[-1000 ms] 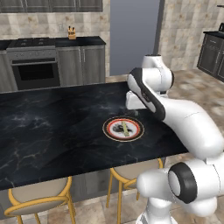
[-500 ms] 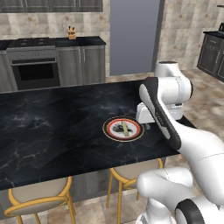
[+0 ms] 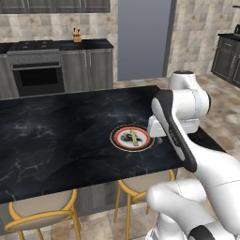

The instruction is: Retrieve the butter from the fridge and place it on a plate on the dining table. Then retrieve the butter knife by the fridge and place it near the plate.

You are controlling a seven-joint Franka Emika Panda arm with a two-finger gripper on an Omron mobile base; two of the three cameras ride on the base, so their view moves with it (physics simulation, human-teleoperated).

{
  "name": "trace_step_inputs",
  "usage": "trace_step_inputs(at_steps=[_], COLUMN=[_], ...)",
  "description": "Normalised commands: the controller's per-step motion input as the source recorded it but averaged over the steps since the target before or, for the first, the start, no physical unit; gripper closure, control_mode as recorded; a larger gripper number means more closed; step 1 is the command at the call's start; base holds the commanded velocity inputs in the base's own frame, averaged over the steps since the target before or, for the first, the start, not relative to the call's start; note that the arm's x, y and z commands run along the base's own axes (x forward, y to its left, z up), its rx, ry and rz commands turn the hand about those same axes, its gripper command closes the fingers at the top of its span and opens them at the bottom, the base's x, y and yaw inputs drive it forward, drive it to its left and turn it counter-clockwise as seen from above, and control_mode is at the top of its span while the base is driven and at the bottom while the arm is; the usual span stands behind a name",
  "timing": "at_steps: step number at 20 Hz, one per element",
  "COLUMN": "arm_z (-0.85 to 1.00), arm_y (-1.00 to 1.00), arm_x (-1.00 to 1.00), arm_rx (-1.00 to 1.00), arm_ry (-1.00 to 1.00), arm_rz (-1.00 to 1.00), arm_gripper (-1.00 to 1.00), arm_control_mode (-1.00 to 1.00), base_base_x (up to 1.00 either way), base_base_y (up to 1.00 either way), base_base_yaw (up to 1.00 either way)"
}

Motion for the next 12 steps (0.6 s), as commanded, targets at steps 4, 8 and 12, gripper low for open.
trace_step_inputs(at_steps=[4,8,12], arm_z=[0.0,0.0,0.0], arm_y=[0.0,0.0,0.0], arm_x=[-0.12,0.0,0.0], arm_rx=[0.0,0.0,0.0], arm_ry=[0.0,0.0,0.0], arm_rz=[0.0,0.0,0.0], arm_gripper=[-1.0,-1.0,-1.0], arm_control_mode=[-1.0,1.0,1.0], base_base_x=[0.0,-0.48,-0.2], base_base_y=[0.0,-0.1,-0.45], base_base_yaw=[0.0,0.0,0.0])
